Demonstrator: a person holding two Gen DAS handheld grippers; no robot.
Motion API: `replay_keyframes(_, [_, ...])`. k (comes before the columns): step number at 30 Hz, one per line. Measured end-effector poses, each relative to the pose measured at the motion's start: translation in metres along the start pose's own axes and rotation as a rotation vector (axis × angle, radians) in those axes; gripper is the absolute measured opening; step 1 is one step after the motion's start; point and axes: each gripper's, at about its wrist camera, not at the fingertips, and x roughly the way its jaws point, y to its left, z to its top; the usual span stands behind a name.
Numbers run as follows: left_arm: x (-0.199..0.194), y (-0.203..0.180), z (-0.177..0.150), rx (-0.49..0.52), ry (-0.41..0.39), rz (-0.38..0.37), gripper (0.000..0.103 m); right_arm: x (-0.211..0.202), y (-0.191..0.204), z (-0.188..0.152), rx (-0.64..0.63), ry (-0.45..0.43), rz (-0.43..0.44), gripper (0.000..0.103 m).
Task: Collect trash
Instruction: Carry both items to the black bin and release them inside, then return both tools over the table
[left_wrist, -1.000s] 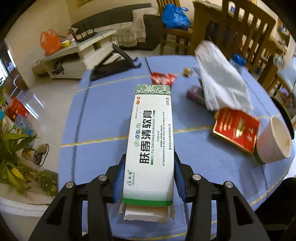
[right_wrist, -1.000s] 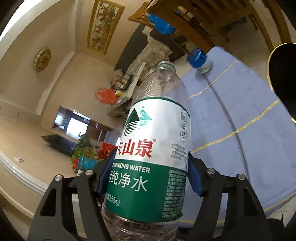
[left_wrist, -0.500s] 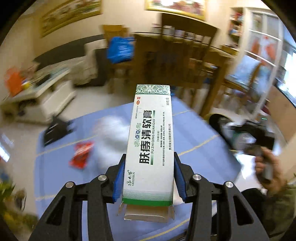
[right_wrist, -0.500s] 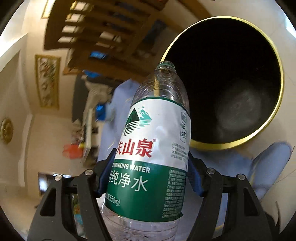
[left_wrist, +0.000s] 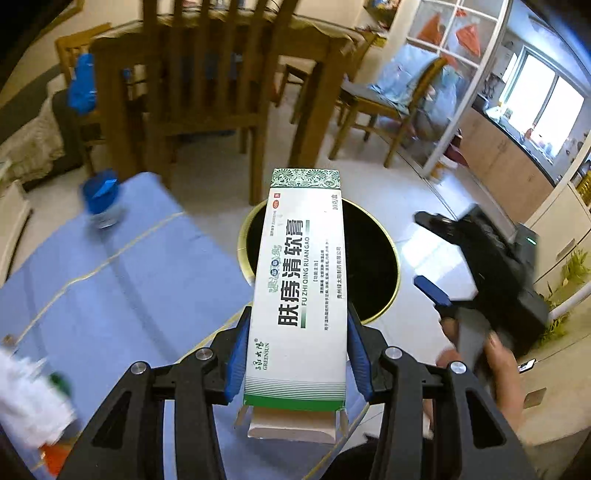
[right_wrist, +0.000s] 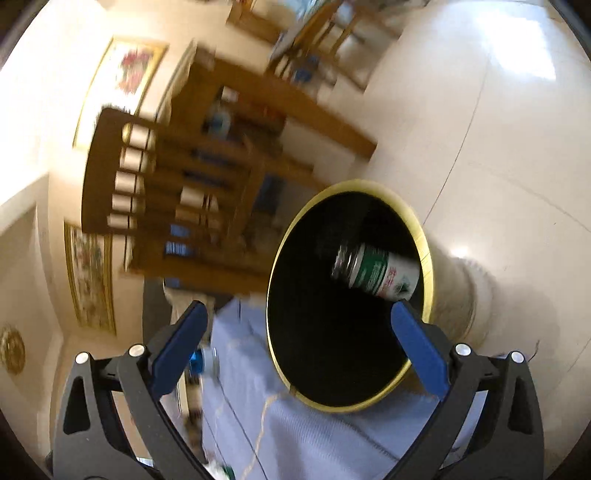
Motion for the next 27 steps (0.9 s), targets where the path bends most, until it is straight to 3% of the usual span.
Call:
replay_keyframes(3, [0.034,-0.021,0.018,0.009,0.050,-0.043,0.047,-0.005,-0.008,0.009,0.028,-0.050,0.011,0.098])
replay_keyframes(7, [0.057,-0.037,0.036,0.023,0.073,-0.021,0.058,-0.011,-0.018,0.017,0.077,-0.091,0.014,0.098])
replay_keyframes(15, [0.035,-0.035,0.019,0.003,0.036,0.013,0.064,-0.023,-0.021,0.024,0.049,-0.127,-0.005,0.098])
replay_keyframes(16, [0.027,-0.033,0.011,0.005,0.025,0.025,0.069,-0.021,-0.017,0.022,0.031,-0.123,-0.009,0.098])
replay_keyframes(20, [-0.023,-0.022,-0.028,0.034,-0.069,0.160,0.084,-0.011,0.009,0.008,-0.076,-0.100,-0.035,0.098])
replay_keyframes(23, [-0.072,-0.004,-0.054,0.027,-0.170,0.321,0.097,0.000,0.036,-0.010,-0.196,-0.074,-0.047,0.098])
replay_keyframes(27, [-0.143,0.036,-0.086,-0.035,-0.300,0.527,0.096,0.017,0.094,-0.058,-0.478,-0.008,-0.012,0.098])
